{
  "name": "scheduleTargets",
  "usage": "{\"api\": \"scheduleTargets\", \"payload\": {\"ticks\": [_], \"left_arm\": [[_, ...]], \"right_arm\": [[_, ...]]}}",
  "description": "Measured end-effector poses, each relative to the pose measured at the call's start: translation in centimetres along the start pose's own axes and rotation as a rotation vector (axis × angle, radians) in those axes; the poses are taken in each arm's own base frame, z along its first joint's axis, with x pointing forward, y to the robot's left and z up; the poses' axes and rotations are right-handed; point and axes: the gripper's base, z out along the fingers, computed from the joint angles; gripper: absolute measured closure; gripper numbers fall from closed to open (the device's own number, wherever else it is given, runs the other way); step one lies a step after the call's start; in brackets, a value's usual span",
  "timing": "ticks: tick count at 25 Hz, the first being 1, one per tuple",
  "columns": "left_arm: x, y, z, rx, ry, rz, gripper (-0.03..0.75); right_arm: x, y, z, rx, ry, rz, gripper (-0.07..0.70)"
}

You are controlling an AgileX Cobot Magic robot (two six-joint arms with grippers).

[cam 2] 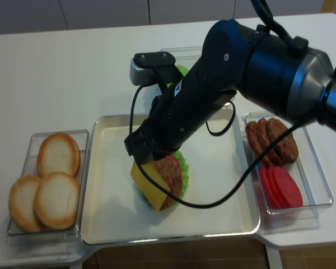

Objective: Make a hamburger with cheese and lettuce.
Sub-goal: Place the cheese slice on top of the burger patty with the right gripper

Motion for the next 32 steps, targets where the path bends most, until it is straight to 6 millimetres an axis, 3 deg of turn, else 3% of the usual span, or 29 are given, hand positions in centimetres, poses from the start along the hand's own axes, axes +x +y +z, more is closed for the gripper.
{"api": "scheduleTargets", "payload": {"ticks": [10,32], "left_arm": [[0.0,0.0,0.0,0.0,0.0,0.0,0.356],[0.0,0.0,0.0,0.0,0.0,0.0,0.356]], "right_arm": [[0.0,-0.1,0.3,-0.002,0.007,-0.002,0.629],[0.2,-2.7,1.6,0.2,0.06,-0.14,0.629]]}}
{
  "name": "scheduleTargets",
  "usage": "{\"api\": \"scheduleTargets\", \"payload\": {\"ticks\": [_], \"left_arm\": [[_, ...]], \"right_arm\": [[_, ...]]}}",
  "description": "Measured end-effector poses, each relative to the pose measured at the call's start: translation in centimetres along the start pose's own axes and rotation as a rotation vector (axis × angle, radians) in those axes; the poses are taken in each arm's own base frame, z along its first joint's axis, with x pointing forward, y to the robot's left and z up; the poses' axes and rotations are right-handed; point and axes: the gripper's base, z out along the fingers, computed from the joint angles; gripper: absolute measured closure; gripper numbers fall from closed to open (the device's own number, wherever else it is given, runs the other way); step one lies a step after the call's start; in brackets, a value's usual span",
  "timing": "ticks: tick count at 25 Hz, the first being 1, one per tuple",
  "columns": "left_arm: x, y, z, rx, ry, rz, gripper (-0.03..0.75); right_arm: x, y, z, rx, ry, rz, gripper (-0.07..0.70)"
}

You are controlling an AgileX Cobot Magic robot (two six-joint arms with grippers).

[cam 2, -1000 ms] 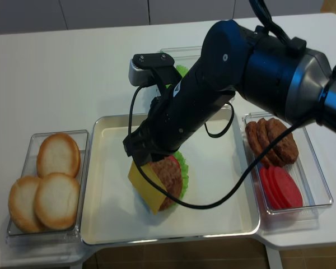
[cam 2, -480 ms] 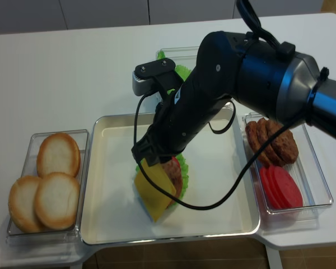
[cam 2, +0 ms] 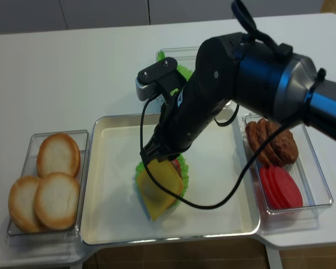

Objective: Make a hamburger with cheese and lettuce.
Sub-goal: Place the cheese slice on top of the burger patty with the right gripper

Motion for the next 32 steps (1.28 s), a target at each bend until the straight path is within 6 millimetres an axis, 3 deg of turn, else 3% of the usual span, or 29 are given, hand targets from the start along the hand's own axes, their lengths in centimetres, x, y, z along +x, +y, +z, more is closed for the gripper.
{"api": "scheduleTargets", "payload": {"ticks": [24,32], "left_arm": [[0.0,0.0,0.0,0.0,0.0,0.0,0.356],[0.0,0.0,0.0,0.0,0.0,0.0,0.356]], "right_arm": [[-0.32,-0.77,0.81,0.06,-0.026,-0.04,0.626],[-0.32,-0.78,0.81,0.061,-0.026,-0.042,0.522]]}}
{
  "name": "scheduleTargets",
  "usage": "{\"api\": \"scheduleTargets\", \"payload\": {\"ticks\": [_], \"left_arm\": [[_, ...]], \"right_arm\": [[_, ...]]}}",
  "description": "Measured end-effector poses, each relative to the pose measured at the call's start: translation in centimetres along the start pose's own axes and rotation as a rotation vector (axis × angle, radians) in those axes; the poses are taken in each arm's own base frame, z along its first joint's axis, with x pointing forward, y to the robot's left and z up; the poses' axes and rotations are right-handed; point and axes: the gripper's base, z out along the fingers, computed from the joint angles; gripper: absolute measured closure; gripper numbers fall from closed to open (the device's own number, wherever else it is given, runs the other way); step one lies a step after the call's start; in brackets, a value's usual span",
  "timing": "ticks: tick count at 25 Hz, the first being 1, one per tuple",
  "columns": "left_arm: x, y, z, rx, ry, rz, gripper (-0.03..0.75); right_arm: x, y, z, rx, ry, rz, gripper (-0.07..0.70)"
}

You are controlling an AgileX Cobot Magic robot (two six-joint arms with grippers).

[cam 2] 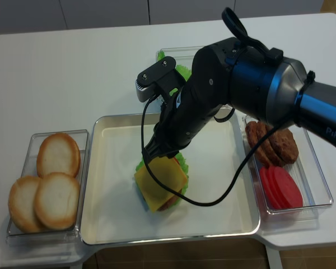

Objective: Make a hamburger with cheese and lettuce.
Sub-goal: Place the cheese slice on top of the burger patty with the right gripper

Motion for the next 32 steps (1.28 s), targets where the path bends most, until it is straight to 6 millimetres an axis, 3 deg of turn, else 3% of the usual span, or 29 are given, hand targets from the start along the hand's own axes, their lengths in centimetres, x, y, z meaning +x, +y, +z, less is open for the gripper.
{"api": "scheduleTargets", "payload": {"ticks": [6,13,18,27,32], "left_arm": [[0.0,0.0,0.0,0.0,0.0,0.0,0.356],[0.0,0.0,0.0,0.0,0.0,0.0,0.356],[0.0,0.0,0.0,0.0,0.0,0.0,0.356],[0.0,0.0,0.0,0.0,0.0,0.0,0.356],[0.0,0.0,0.0,0.0,0.0,0.0,0.356]], "right_arm": [[0.0,0.0,0.0,0.0,0.0,0.0,0.466],[0.1,-0.3,0.0,0.037,0.008,-0.038,0.204],[0.1,-0.9,0.0,0.1,0.016,-0.062,0.089],[0.7,-2.6,-1.2,0.215,0.11,0.02,0.076],[1.1,-6.3,-4.4,0.263,0.092,0.162,0.108]]}}
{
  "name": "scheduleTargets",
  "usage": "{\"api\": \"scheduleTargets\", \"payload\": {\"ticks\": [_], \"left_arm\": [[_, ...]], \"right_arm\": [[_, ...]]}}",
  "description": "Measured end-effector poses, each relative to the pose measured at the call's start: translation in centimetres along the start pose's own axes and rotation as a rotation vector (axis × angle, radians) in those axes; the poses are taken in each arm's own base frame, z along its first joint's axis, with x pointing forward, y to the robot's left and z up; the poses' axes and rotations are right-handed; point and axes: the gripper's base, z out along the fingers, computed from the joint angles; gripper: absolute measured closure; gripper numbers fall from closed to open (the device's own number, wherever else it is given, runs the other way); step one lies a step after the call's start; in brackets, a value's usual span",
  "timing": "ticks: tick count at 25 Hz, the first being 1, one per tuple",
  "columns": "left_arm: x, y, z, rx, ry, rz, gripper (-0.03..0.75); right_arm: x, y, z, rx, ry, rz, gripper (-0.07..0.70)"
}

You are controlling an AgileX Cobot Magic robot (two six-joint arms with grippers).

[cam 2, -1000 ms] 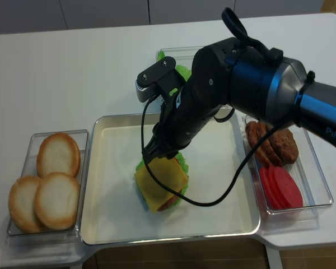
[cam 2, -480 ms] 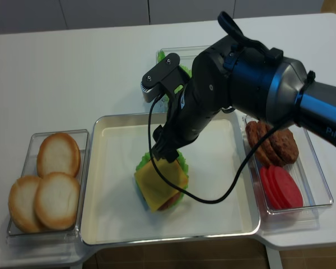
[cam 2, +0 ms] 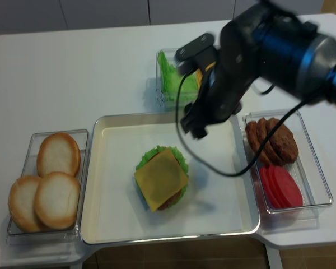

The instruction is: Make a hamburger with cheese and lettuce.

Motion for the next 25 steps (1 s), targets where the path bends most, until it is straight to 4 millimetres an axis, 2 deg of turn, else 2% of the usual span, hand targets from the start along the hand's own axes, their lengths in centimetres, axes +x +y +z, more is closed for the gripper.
{"api": "scheduleTargets", "payload": {"ticks": [7,11,14,16,19,25], "left_arm": [[0.0,0.0,0.0,0.0,0.0,0.0,0.356],[0.0,0.0,0.0,0.0,0.0,0.0,0.356],[0.0,0.0,0.0,0.0,0.0,0.0,0.356],[0.0,0.0,0.0,0.0,0.0,0.0,0.356],[0.0,0.0,0.0,0.0,0.0,0.0,0.356],[0.0,0.0,0.0,0.0,0.0,0.0,0.356]], "right_arm": [[1.8,-8.0,-4.8,0.086,-0.027,0.253,0.133],[4.2,-12.0,-7.7,0.143,-0.031,0.389,0.134],[6.9,-13.5,-9.6,0.175,-0.048,0.47,0.134],[8.6,-13.6,-10.8,0.192,-0.064,0.502,0.135],[11.2,-12.5,-12.4,0.204,-0.086,0.514,0.136],[17.0,-8.3,-16.1,0.183,-0.163,0.521,0.139]]}}
